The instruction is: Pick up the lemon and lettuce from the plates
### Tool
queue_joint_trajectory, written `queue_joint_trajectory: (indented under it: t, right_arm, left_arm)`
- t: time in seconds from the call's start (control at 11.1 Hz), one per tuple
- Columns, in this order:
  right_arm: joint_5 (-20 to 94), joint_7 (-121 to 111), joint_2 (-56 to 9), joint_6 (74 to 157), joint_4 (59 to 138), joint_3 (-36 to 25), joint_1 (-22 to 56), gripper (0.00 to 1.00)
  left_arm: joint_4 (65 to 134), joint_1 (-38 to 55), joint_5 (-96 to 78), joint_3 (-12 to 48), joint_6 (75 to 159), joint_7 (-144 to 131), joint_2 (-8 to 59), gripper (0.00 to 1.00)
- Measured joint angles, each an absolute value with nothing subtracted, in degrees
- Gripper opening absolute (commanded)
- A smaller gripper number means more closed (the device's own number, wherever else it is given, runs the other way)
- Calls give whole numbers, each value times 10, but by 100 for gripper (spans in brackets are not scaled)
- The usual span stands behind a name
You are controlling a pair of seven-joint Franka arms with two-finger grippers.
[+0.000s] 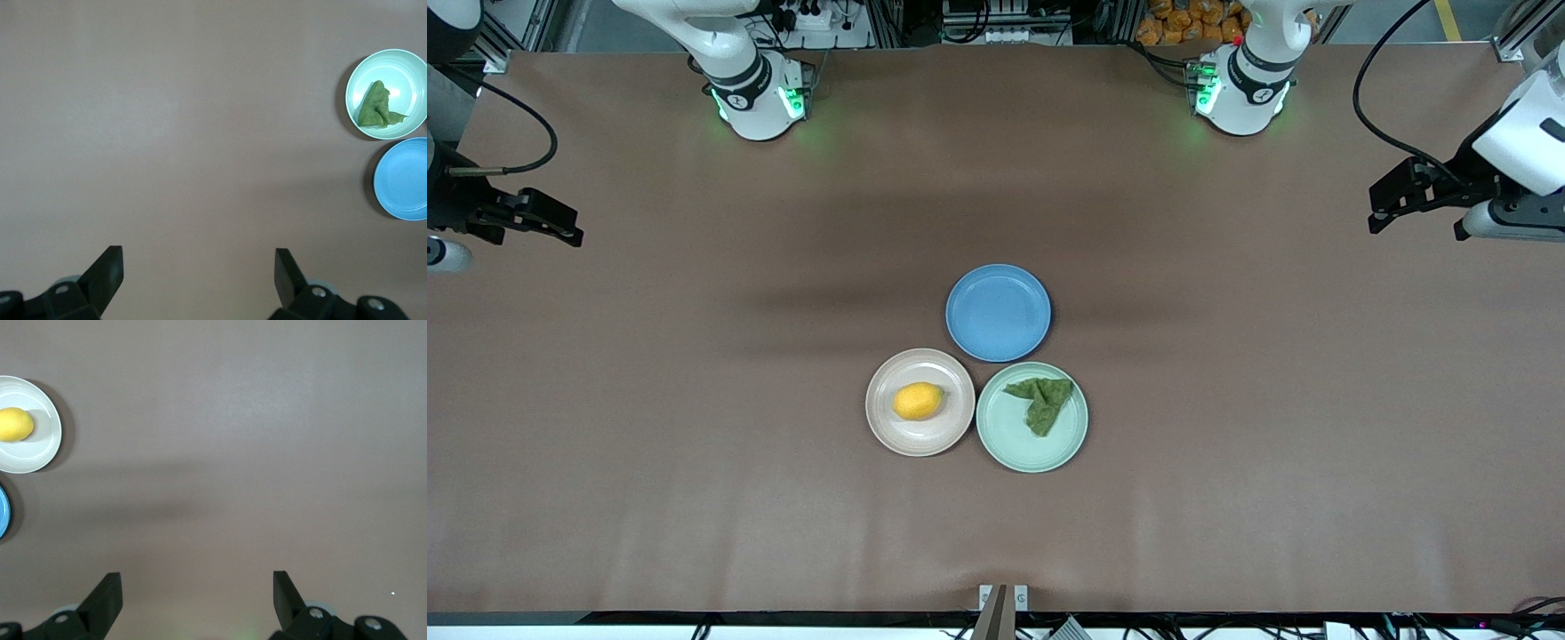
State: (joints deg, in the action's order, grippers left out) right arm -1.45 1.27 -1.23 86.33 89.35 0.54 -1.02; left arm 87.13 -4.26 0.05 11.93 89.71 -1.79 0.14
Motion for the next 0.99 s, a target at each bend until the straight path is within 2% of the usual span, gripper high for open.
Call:
queue_joint_trajectory:
  t: [0.72,0.99]
  right_arm:
    - [13,17,-12,861,893,5,-4,100]
    - [15,75,-12,861,894,5,30,100]
  left_arm:
    - [873,-37,0,129,904,-18,21,100]
    - [874,1,-1,139,986,-18,54,100]
